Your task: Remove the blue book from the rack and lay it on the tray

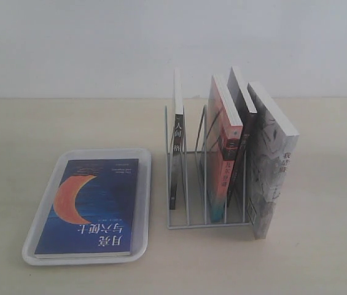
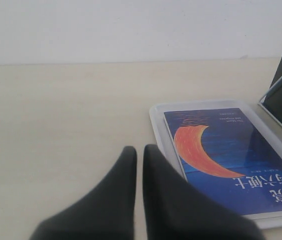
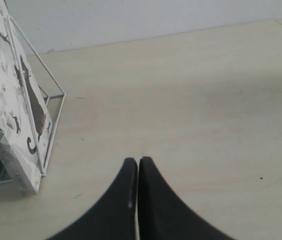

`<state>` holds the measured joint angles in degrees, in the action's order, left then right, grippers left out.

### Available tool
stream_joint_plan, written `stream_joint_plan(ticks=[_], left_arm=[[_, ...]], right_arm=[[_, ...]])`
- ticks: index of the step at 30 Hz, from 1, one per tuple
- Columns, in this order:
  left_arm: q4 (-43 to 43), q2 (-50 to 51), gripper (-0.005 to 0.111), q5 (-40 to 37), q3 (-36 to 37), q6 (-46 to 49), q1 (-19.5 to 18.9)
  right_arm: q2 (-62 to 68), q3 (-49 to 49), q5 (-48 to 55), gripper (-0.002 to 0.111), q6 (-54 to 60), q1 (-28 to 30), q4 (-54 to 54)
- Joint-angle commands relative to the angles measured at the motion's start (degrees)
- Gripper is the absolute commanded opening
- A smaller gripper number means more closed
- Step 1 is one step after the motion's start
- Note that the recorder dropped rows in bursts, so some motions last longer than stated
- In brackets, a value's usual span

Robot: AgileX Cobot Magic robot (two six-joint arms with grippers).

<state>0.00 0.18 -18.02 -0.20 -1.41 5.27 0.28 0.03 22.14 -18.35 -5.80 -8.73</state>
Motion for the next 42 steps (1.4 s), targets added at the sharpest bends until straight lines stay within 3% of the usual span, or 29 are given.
stream_joint_plan(ticks=[1, 8, 42], left_arm=[[0.0, -0.2, 0.004, 0.3, 0.2, -0.4, -0.1], [0.0, -0.2, 0.004, 0.3, 0.2, -0.4, -0.1], [0.0, -0.2, 0.004, 0.3, 0.2, -0.4, -0.1]], right_arm=[[-0.3, 0.0, 0.0, 0.0, 2.7, 0.1, -0.2], [-0.3, 0.0, 0.0, 0.0, 2.6, 2.6, -0.2], [-0.3, 0.0, -0.4, 0.0, 2.4, 2.6, 0.0]])
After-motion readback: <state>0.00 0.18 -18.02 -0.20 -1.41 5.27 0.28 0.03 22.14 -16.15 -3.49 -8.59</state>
